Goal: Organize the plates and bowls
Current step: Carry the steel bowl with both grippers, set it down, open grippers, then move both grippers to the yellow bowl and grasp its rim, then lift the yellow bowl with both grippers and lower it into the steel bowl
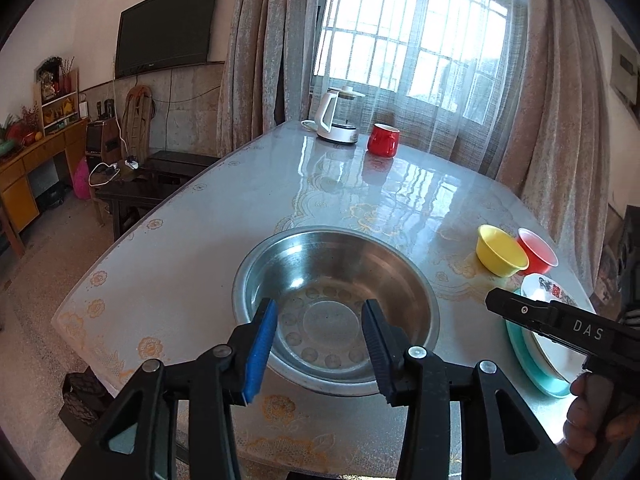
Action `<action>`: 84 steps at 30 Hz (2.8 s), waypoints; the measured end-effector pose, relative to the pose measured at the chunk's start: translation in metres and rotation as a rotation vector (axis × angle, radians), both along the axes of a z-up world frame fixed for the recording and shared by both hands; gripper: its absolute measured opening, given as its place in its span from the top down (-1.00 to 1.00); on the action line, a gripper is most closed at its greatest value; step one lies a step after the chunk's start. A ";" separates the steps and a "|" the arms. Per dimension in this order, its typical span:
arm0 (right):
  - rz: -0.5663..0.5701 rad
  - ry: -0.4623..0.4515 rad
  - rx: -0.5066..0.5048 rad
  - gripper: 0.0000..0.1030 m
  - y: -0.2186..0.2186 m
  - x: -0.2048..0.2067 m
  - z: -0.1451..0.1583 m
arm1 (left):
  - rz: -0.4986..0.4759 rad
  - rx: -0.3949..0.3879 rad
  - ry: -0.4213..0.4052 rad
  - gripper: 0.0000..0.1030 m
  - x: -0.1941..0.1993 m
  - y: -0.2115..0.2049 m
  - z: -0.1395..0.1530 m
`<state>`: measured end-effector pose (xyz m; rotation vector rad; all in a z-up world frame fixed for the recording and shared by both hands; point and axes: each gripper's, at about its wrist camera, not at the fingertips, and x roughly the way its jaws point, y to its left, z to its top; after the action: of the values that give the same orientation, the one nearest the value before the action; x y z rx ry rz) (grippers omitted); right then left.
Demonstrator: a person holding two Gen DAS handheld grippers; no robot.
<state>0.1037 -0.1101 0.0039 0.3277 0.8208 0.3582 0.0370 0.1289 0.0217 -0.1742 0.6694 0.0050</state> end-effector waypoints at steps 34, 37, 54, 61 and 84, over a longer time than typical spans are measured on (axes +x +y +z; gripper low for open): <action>-0.313 0.112 0.101 0.36 -0.179 0.097 -0.008 | -0.422 -0.015 0.234 0.14 0.196 -0.178 0.010; -0.319 0.171 0.123 0.39 -0.188 0.116 -0.021 | -0.486 0.032 0.272 0.14 0.231 -0.204 0.002; -0.280 0.194 0.014 0.77 -0.184 0.139 -0.028 | -0.548 -0.011 0.326 0.69 0.246 -0.233 -0.024; -0.229 0.114 0.010 0.76 -0.151 0.103 0.005 | -0.477 -0.035 0.232 0.68 0.185 -0.188 0.019; -0.036 0.085 0.045 0.76 -0.037 0.056 0.012 | -0.312 -0.115 0.132 0.68 0.097 -0.060 0.037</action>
<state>0.1598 -0.1471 0.0161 0.4017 0.8903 0.3314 0.1341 0.0690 0.0589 -0.1792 0.8237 -0.3240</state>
